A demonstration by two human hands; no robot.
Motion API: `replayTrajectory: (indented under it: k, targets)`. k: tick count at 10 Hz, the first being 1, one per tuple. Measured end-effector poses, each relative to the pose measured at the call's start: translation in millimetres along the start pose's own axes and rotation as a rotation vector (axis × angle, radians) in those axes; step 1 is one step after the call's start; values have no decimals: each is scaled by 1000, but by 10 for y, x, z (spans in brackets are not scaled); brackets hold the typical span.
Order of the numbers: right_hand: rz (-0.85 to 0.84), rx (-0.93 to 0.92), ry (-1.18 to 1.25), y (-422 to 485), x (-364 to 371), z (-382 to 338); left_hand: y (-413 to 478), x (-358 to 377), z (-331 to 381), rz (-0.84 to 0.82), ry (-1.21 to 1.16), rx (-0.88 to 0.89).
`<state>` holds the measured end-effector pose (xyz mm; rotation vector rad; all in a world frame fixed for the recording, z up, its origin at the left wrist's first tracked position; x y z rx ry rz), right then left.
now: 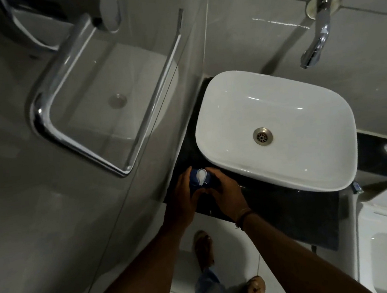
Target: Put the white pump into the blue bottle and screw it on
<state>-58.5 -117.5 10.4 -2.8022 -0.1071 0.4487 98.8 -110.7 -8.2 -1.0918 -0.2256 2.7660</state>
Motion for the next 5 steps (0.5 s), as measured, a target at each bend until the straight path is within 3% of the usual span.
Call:
replayTrajectory:
  k: [3,4,5]
  targets:
    - [-46,54,-56,-131,-15,34,-164,-22,-1,-49,99,-62]
    - [12,82,6,-366,-163,-147,-366,-133,18,52,235,-30]
    - [209,18,88,-800,-497,-528,-713,-309,268,335,376,22]
Point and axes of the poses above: each hand's wrist, its own y-axis towards the middle knuckle, its own x-axis out of the palm, z = x × y, the point moved 3 cm from there along y, towards the middle knuckle, and after that the axes turned 10 degrees about y, right-handed, at the moved point
